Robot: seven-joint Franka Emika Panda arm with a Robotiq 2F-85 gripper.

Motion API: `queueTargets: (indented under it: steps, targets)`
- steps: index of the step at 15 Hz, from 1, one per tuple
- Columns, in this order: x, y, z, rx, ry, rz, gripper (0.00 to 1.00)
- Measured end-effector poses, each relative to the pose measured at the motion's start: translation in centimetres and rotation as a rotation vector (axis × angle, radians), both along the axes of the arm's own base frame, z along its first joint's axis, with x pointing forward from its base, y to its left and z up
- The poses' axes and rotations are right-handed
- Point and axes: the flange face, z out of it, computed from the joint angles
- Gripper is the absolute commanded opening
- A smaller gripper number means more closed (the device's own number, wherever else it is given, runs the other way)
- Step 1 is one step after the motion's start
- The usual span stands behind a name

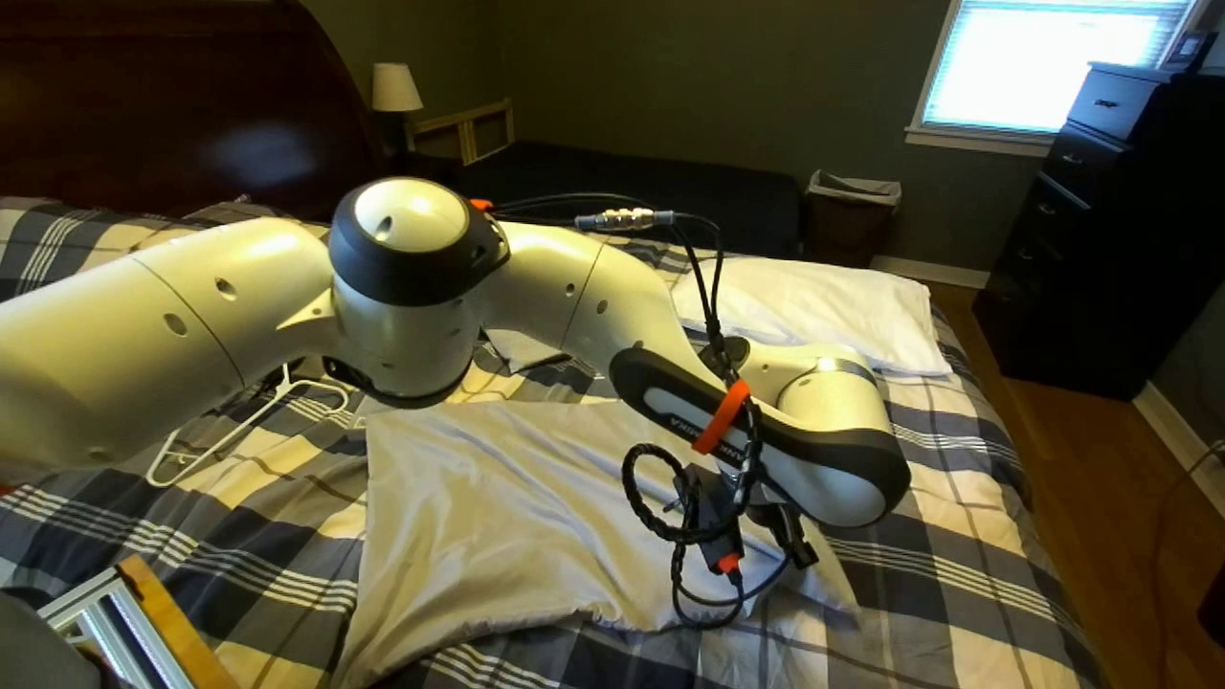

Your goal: Straighten the grey pillow case.

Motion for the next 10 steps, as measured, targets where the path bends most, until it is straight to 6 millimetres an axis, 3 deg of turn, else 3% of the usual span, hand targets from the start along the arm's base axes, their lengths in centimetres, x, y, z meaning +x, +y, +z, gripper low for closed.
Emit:
queueTargets:
  steps: [1,6,8,10]
  targets:
    - [-0.5,-0.2,0.3,-0.009,-0.004,-0.025,0.27]
    - [-1.0,0.1,0.7,-0.022,-0.017,-0.063,0.63]
    - [0.2,1.2,1.0,-0.001,-0.035,-0.031,0.78]
    - [2.7,3.0,2.3,0.017,-0.087,0.058,0.93]
